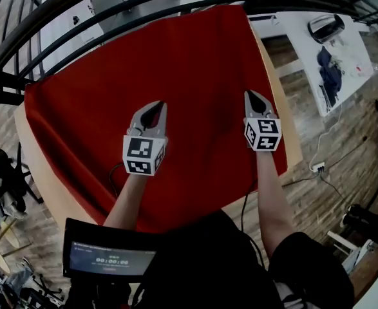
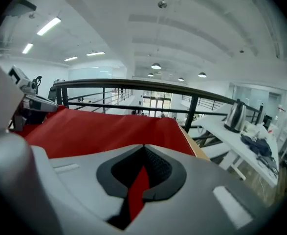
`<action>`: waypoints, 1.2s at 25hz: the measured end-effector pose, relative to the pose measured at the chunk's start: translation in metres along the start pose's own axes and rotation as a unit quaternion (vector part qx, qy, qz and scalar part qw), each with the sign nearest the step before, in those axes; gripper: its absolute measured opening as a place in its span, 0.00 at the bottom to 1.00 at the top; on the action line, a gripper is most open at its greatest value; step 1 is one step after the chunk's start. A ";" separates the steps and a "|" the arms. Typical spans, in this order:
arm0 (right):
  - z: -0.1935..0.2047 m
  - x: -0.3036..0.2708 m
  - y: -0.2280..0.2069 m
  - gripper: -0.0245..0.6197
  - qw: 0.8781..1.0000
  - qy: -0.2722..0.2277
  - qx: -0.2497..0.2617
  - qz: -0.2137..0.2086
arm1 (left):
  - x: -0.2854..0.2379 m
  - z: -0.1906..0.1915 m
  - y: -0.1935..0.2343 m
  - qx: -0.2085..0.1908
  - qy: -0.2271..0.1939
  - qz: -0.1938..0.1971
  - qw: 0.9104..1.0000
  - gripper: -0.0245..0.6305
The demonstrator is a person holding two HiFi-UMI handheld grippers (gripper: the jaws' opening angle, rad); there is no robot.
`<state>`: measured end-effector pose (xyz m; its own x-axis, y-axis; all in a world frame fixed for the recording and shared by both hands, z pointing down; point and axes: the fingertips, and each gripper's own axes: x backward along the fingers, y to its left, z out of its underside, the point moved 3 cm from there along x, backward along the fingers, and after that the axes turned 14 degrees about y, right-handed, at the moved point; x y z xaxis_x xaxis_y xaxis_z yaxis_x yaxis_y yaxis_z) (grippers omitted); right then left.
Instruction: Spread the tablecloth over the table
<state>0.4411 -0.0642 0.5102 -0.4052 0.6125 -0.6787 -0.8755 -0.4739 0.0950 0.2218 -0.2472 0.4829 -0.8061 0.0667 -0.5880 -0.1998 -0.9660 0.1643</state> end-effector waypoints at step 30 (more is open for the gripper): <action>0.330 0.203 -0.148 0.09 0.992 0.075 -0.081 -0.059 | -0.055 0.098 -0.464 -0.150 0.118 0.128 0.973 0.05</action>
<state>0.4013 0.3395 0.5987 -0.2483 0.5748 -0.7797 -0.8558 -0.5073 -0.1015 0.3044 0.2214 0.5168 -0.6504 -0.2105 -0.7299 0.1904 -0.9753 0.1116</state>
